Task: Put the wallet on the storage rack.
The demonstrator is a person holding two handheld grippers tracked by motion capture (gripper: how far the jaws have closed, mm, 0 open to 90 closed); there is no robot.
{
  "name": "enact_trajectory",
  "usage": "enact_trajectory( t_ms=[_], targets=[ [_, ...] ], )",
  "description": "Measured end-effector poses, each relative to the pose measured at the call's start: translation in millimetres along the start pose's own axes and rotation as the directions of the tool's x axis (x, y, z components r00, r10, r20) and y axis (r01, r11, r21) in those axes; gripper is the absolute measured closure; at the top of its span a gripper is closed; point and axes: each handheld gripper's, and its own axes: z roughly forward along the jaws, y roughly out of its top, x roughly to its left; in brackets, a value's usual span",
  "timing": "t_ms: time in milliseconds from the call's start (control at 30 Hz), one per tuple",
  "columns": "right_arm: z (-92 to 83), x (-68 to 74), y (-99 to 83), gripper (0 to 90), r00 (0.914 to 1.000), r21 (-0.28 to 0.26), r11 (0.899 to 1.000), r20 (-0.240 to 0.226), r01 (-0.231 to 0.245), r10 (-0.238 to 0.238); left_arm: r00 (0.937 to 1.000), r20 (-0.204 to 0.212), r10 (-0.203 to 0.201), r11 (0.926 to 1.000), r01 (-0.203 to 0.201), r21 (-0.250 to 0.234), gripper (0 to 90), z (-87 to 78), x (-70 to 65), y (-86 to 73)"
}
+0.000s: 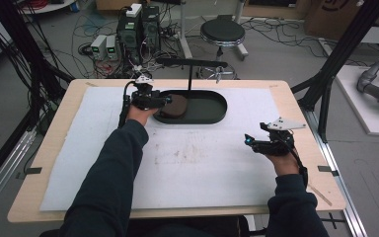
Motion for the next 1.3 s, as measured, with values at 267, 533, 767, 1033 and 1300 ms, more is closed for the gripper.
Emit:
enact_trajectory(
  t_ms=[267, 533, 767, 1033, 1300],
  targets=[
    [2.7, -0.1, -0.8, 23.1, 1.0, 0.003, 1.0, -0.006, -0.007, 0.007, 0.9998, -0.013, 0.018, 0.9895, -0.02, -0.143, 22.5, -53.3, -7.5, -13.1],
    [2.2, 0.0, -1.6, 22.5, 1.0, 0.005, 1.0, 0.0, -0.007, 0.007, 0.9994, -0.032, 0.016, 0.974, -0.023, -0.225, 22.5, -95.6, -5.6, -43.1],
    [2.8, 2.6, -1.4, 22.2, 1.0, 0.009, 1.0, 0.004, -0.004, 0.004, 0.9987, -0.051, 0.008, 0.9703, -0.02, -0.241, 22.6, -120.2, -3.6, -71.0],
    [-1.9, 2.7, -5.0, 22.2, 0.9998, 0.002, 1.0, 0.014, -0.013, 0.013, 0.9981, -0.061, -0.008, 0.9686, -0.008, -0.249, 22.4, -143.4, -2.6, -96.8],
    [-3.3, 3.6, -6.3, 22.2, 0.9994, 0.004, 1.0, 0.033, -0.014, 0.014, 0.9978, -0.066, -0.003, 0.9683, -0.014, -0.249, 22.3, -151.9, -2.8, -110.3]
  ],
)
